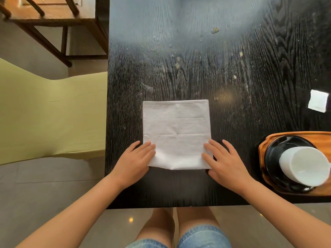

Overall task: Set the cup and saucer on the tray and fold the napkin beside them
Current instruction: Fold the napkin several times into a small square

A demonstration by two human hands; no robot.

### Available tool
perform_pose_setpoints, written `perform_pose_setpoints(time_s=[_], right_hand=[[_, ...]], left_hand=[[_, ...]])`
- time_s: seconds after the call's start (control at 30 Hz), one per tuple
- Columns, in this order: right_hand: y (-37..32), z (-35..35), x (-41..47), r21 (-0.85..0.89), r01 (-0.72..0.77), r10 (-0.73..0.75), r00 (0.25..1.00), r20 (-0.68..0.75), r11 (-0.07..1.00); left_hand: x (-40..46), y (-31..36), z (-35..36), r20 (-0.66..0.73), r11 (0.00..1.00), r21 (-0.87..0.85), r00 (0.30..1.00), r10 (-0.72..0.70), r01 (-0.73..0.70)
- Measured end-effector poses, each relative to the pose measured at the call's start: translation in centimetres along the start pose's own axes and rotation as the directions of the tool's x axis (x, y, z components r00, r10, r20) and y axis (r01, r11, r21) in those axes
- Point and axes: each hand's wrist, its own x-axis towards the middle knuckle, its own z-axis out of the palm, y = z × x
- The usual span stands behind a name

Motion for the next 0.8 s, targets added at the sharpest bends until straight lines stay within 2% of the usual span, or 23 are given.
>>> perform_pose_setpoints(time_s=[0.13, 0.27, 0.37, 0.5, 0.67, 0.8], right_hand=[[-0.2, -0.2, 0.3, 0.072, -0.052, 0.054, 0.998, -0.039, 0.996], [0.2, -0.6, 0.7, 0.312, -0.144, 0.185, 0.977, -0.109, 0.939], [0.3, -1.4, 0.8, 0.464, -0.218, 0.288, 0.954, -0.084, 0.859], [-0.4, -2.5, 0.3, 0.565, -0.276, 0.362, 0.931, -0.043, 0.778], [-1.2, -3.5, -0.2, 0.711, -0.358, 0.451, 0.89, 0.063, 0.606], [-1.1, -3.7, 0.6, 0.756, -0.391, 0.511, 0.855, 0.088, 0.525]], left_hand=[[-0.4, -0.5, 0.1, -0.042, 0.999, -0.042, 0.999, -0.007, 0.005], [-0.7, -0.4, 0.1, -0.052, 0.997, -0.073, 0.998, -0.034, 0.03], [-1.0, -0.7, 0.0, -0.073, 0.982, -0.173, 0.993, -0.09, 0.076], [-1.2, -0.6, -1.0, -0.047, 0.905, -0.38, 0.973, -0.225, 0.191], [-2.5, 0.4, -0.6, 0.087, 0.885, -0.405, 0.974, -0.211, 0.228], [-1.5, 1.0, -0.8, -0.025, 0.782, -0.53, 0.916, -0.401, 0.328]])
